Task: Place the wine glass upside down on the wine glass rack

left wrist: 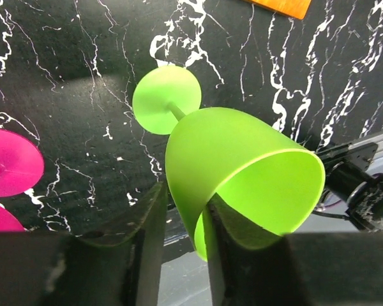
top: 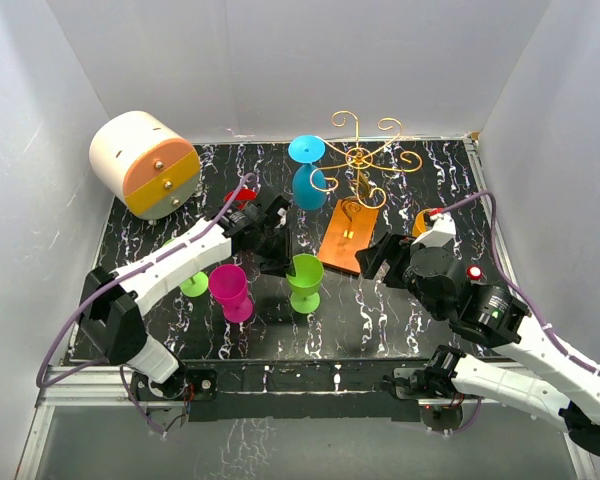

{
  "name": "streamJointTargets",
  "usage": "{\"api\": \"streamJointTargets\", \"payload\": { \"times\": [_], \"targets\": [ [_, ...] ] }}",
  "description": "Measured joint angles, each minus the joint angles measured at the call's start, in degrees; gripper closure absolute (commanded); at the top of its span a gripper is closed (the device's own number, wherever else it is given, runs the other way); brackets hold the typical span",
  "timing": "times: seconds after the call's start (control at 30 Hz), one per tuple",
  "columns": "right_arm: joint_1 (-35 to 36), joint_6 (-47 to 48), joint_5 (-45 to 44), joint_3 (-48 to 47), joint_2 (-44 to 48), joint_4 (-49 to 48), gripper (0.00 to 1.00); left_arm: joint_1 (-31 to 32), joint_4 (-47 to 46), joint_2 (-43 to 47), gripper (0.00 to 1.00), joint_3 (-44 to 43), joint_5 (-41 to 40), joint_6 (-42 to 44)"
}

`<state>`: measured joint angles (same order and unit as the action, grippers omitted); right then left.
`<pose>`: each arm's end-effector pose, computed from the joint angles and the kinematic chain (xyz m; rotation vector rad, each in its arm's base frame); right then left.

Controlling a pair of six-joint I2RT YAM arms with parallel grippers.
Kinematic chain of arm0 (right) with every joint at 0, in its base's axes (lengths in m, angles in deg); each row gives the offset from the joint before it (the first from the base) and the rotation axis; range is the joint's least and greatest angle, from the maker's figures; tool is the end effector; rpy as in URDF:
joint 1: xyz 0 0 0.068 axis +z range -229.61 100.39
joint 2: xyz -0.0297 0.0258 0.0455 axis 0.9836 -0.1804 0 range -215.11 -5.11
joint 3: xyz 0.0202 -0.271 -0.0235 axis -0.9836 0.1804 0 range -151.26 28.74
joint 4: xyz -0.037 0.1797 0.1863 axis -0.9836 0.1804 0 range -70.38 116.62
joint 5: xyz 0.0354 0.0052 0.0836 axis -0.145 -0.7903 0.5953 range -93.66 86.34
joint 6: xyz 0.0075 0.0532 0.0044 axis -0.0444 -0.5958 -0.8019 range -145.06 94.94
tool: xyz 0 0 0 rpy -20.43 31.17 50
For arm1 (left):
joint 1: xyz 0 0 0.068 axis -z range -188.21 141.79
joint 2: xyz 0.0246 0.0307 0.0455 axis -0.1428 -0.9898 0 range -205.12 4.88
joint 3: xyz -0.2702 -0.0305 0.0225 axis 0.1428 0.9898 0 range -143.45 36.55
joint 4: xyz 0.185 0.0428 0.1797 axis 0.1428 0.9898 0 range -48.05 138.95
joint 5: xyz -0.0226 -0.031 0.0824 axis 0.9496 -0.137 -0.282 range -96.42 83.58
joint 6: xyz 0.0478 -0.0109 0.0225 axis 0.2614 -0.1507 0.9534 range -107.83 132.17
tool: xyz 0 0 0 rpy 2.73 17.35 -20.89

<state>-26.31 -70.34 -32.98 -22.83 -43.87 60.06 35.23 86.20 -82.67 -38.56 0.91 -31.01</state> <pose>0.0934 0.0961 0.3429 0.1768 2.0270 0.5792 0.2298 -0.2239 0.2917 0.0583 2.7221 -0.6856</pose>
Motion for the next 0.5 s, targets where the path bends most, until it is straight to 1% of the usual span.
{"api": "streamJointTargets", "payload": {
  "times": [0.2, 0.5],
  "targets": [
    [0.0, -0.52, -2.1, 1.01, 0.44, -0.39, 0.23, 0.0, 0.39, -1.68, 1.0, -0.37, -0.57, 0.66],
    [0.0, -2.86, -2.43, 2.36, 1.84, -0.98, 0.2, 0.02, 1.25, -0.7, 1.0, -1.09, -2.54, 2.38]
  ]
}}
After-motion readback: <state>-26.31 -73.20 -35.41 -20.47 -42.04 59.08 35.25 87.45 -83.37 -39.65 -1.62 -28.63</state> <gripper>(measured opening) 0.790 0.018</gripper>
